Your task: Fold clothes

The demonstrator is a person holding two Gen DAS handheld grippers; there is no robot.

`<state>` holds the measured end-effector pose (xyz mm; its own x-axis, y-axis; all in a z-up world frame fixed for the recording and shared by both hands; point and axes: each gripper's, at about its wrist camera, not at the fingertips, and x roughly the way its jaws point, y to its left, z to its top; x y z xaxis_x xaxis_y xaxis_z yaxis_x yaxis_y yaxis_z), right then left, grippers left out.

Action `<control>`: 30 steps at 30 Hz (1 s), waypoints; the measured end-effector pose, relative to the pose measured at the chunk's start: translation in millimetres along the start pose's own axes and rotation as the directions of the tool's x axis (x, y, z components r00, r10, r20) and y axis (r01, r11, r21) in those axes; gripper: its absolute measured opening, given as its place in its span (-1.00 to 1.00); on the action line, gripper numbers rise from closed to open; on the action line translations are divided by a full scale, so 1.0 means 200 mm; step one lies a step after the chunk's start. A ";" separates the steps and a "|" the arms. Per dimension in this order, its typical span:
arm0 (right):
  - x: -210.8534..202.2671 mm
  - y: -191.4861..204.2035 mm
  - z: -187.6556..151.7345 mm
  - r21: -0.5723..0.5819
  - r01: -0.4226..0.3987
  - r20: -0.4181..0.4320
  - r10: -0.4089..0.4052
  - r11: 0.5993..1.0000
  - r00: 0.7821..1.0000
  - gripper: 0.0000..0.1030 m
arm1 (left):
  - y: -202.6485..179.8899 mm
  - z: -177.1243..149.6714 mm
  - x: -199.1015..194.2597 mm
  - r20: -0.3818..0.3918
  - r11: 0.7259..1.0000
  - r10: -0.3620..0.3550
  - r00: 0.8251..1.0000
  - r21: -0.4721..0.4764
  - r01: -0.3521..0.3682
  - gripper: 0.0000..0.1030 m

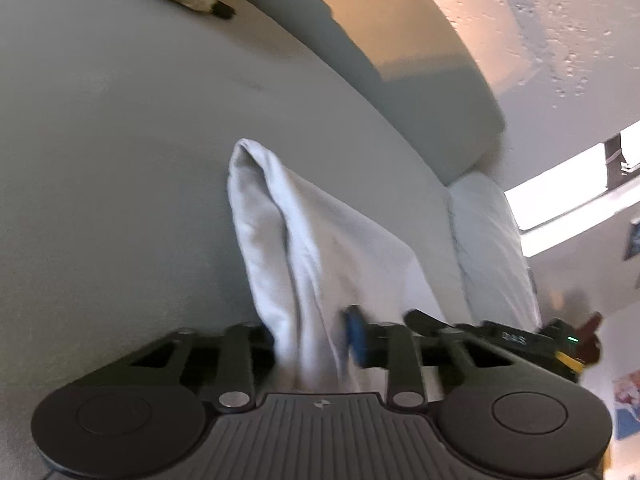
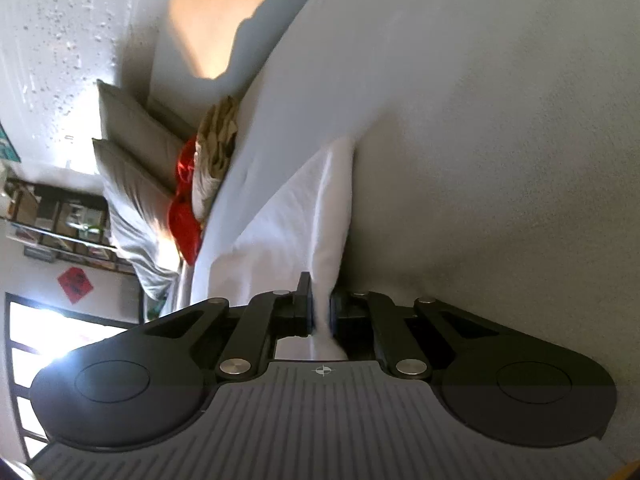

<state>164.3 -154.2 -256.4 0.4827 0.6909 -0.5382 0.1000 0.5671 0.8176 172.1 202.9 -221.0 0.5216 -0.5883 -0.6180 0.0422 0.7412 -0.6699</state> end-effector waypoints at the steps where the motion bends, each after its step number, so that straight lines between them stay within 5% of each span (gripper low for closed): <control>1: 0.00 0.03 -0.01 -0.023 0.024 0.014 -0.024 0.999 1.000 -0.87 | -0.04 -0.01 -0.01 0.015 0.999 0.025 1.000 0.021 -0.025 -0.83; 4: -0.05 0.20 -0.10 -0.187 0.141 0.101 -0.123 0.972 0.987 -0.87 | -0.23 -0.07 -0.09 0.103 0.968 0.140 0.985 0.195 -0.158 -0.87; 8: -0.19 0.41 -0.24 -0.351 0.248 0.245 -0.167 0.903 0.955 -0.88 | -0.59 -0.27 -0.25 0.279 0.866 0.177 0.944 0.412 -0.284 -0.87; 15: -0.74 0.54 -0.59 -0.397 0.265 0.405 -0.091 0.879 0.910 -0.89 | -0.97 -0.72 -0.53 0.475 0.757 0.042 0.879 0.559 -0.339 -0.86; 20: -1.12 0.48 -0.87 -0.405 0.309 0.561 -0.033 0.861 0.827 -0.89 | -1.15 -0.98 -0.52 0.500 0.708 -0.074 0.863 0.636 -0.308 -0.85; 23: -1.26 0.41 -0.97 -0.372 0.369 0.618 -0.069 0.851 0.783 -0.89 | -1.25 -1.09 -0.45 0.493 0.685 -0.096 0.864 0.663 -0.302 -0.85; 30: -1.50 0.20 -0.94 -0.259 0.395 0.678 -0.126 0.882 0.724 -0.89 | -1.45 -1.10 -0.15 0.380 0.706 -0.073 0.922 0.673 -0.221 -0.85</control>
<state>-140.6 -253.4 -100.3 0.9269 0.1253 -0.3538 0.0537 0.8887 0.4553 -43.8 -64.9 -99.5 0.8016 -0.4739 -0.3644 0.4879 0.8709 -0.0594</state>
